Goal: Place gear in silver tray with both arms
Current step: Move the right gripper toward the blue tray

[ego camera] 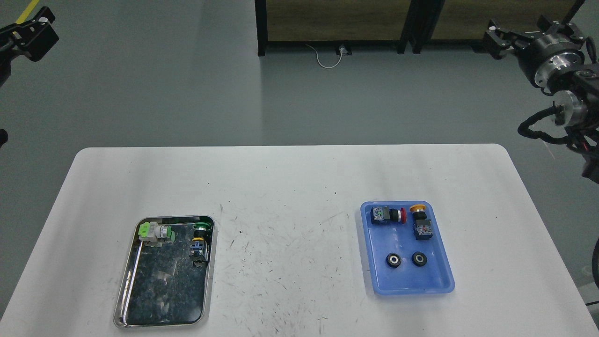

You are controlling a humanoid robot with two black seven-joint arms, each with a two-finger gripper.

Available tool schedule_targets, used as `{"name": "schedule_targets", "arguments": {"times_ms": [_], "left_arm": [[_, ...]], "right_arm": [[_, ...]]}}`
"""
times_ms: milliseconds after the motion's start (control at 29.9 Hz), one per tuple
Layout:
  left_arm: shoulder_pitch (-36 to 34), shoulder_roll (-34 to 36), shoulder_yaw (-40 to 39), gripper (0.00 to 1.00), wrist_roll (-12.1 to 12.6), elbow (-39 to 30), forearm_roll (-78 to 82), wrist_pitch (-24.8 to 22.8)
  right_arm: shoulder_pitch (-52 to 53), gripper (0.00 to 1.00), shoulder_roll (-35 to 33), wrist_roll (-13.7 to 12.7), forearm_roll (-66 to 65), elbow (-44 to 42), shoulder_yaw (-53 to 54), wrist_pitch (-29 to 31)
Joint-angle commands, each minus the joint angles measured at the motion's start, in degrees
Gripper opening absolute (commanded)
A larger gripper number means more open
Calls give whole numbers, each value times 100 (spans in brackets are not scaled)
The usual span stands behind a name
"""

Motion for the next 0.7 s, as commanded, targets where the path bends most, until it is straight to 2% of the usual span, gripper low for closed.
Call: {"name": "schedule_targets", "arguments": {"times_ms": [0,200,267,368,401,668], "left_arm": [[9,-6,-10,100,-7,-11,9,27],[27,11,-18,100,-41,60,9,9],[36,37,-36,100,-216,86,9,9],[27,29,-158,100,-664,200,18,9],[10,11,-194,100,-718,287,18,1],[53,-41,-273,100,-797,675,0,-9]], "right_arm": [[10,100,37,-5,-20,27,33,3],[54,100,46,-5,24,54,15,-32],[81,100,55,4,24,45,-11,-93],[98,100,55,-5,24,45,-64,-208],[90,100,55,-5,16,45,-64,-208],[28,100,64,3,7,19,15,11]]}}
